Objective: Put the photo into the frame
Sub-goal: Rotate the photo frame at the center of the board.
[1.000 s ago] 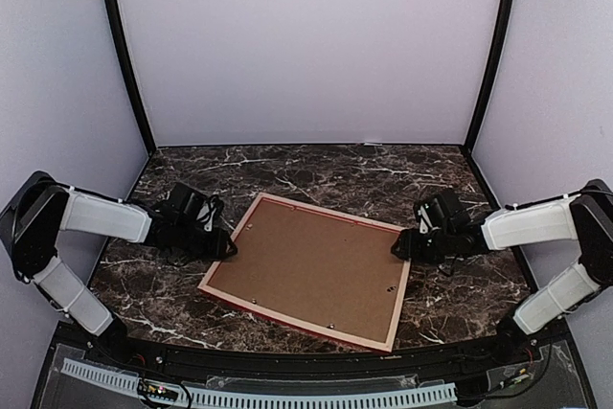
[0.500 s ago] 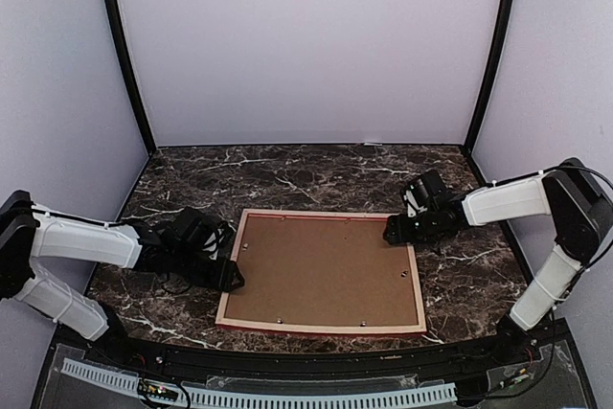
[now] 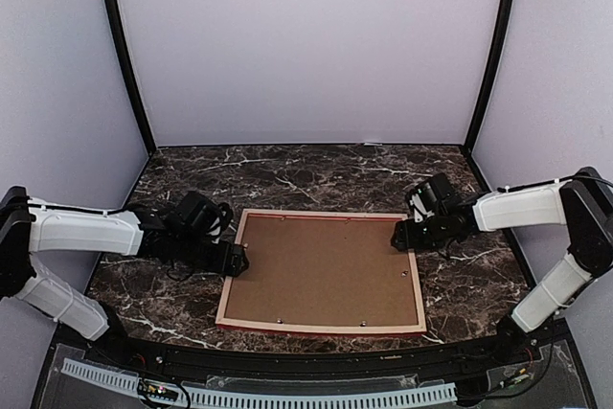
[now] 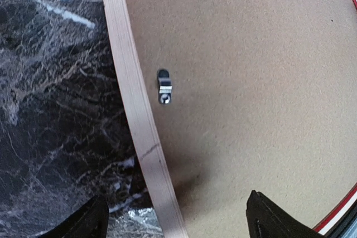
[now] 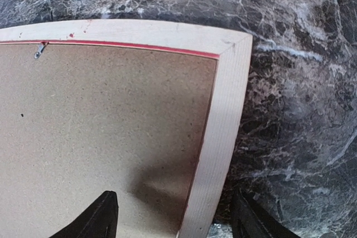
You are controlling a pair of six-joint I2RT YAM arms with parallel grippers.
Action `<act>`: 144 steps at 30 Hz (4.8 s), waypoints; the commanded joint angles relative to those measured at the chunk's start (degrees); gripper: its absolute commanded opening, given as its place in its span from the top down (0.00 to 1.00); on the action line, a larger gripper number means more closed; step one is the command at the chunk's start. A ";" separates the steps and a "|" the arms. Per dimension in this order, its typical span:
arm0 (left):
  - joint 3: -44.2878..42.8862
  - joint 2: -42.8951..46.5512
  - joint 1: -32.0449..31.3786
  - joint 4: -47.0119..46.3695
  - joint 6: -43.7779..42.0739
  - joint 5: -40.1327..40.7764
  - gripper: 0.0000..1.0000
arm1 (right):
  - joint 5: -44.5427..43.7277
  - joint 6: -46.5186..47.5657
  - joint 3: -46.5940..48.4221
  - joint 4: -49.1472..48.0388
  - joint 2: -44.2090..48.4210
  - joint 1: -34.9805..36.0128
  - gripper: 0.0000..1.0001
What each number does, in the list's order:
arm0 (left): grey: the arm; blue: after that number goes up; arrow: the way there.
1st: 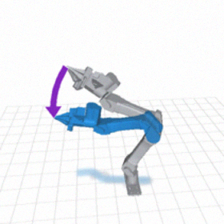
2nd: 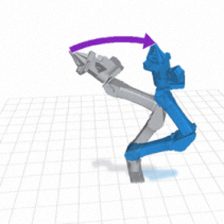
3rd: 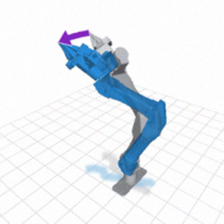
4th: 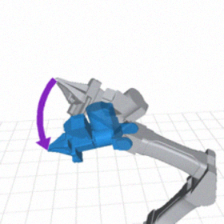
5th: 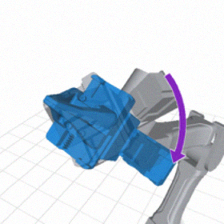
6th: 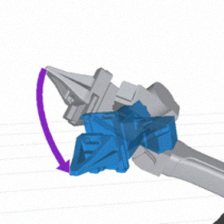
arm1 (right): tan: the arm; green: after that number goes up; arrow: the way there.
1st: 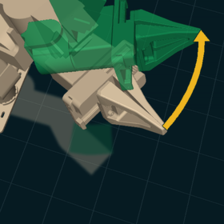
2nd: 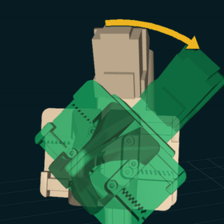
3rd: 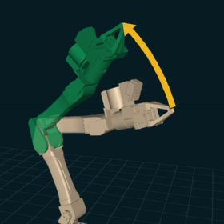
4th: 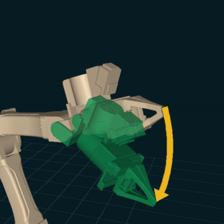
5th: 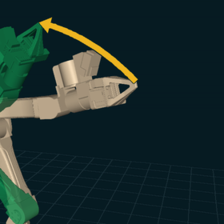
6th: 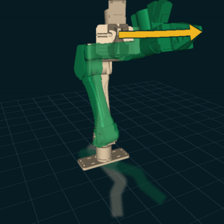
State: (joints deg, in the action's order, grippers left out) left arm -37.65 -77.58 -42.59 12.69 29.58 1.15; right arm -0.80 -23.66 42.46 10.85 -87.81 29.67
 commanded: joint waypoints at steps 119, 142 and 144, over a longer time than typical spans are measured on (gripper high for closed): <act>-18.51 -20.15 12.27 5.48 -11.19 -11.91 0.59 | 5.21 -0.42 -4.79 -1.19 1.53 -2.12 0.78; -17.24 -18.20 12.38 8.22 -11.74 -13.16 0.69 | 5.37 -0.86 -6.66 -2.30 2.01 -2.08 0.78; -16.73 -17.45 12.71 6.77 -11.29 -14.55 0.70 | 5.37 -0.96 -6.79 -2.28 2.23 -2.07 0.78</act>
State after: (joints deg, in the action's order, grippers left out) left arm -55.05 -98.10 -30.37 18.15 18.22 -10.81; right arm 3.40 -25.23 37.32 8.56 -85.27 27.70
